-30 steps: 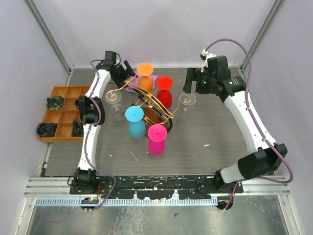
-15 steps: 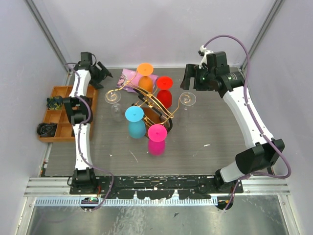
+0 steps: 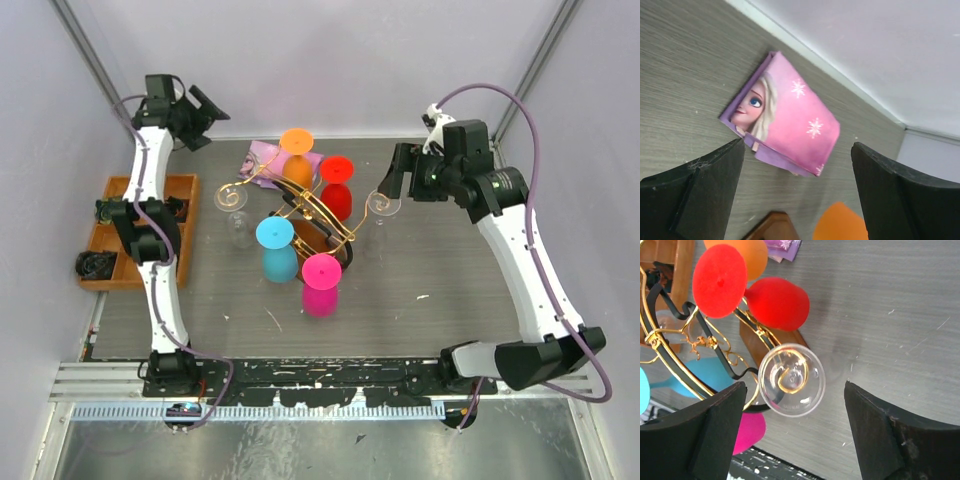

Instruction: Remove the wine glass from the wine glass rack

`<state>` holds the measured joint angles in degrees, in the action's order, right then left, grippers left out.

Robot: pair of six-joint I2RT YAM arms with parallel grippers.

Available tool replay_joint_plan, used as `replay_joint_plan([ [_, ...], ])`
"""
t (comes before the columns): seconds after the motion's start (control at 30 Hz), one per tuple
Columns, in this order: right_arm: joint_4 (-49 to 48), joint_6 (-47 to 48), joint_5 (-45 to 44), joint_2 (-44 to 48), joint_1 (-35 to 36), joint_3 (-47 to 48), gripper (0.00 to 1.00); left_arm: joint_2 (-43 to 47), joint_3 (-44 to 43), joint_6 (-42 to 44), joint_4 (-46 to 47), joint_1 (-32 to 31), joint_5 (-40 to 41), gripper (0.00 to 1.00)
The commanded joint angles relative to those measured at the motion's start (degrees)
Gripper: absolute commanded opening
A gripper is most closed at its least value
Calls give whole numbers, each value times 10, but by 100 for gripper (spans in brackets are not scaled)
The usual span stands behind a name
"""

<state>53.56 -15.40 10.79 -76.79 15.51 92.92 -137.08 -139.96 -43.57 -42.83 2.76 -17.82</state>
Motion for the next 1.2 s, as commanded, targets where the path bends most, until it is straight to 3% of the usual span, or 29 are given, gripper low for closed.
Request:
replay_joint_plan([
  [0.0, -33, -33, 66, 41, -33, -56, 81, 70, 34, -2, 6, 24, -28, 95],
  [0.13, -67, -56, 142, 59, -74, -108, 76, 128, 94, -4, -8, 55, -53, 94],
  [0.4, -149, -92, 222, 60, -86, -168, 63, 278, 267, 4, 22, 76, -81, 94],
  [0.6, -175, -116, 237, 62, -87, -184, 25, 350, 343, 3, 27, 75, -101, 93],
  [0.83, -185, -127, 247, 68, -90, -192, 2, 409, 392, 15, 26, 71, -106, 93],
  [1.17, -243, -168, 261, 84, -113, -210, 1, 441, 425, 17, 15, 71, -119, 93],
])
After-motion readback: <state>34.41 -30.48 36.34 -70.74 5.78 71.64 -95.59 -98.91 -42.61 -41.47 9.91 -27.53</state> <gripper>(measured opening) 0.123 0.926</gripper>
